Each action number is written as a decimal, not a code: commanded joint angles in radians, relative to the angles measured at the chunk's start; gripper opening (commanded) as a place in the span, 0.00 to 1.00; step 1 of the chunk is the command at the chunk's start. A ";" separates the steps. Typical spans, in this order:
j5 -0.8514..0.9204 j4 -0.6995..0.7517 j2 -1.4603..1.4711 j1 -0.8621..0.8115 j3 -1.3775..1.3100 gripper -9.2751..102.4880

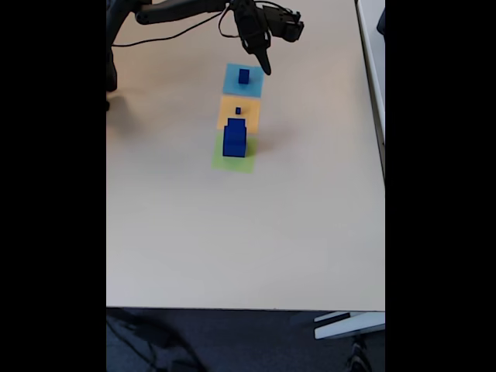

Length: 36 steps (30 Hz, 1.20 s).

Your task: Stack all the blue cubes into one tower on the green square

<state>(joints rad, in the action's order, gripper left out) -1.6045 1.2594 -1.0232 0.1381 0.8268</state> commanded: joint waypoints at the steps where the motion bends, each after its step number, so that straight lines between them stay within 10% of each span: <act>1: -0.072 -0.006 0.002 0.028 -0.077 0.46; 36: -0.215 0.127 0.195 0.028 -0.072 0.37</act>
<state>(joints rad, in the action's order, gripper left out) -1.8362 1.3760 -0.8130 0.1795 0.7869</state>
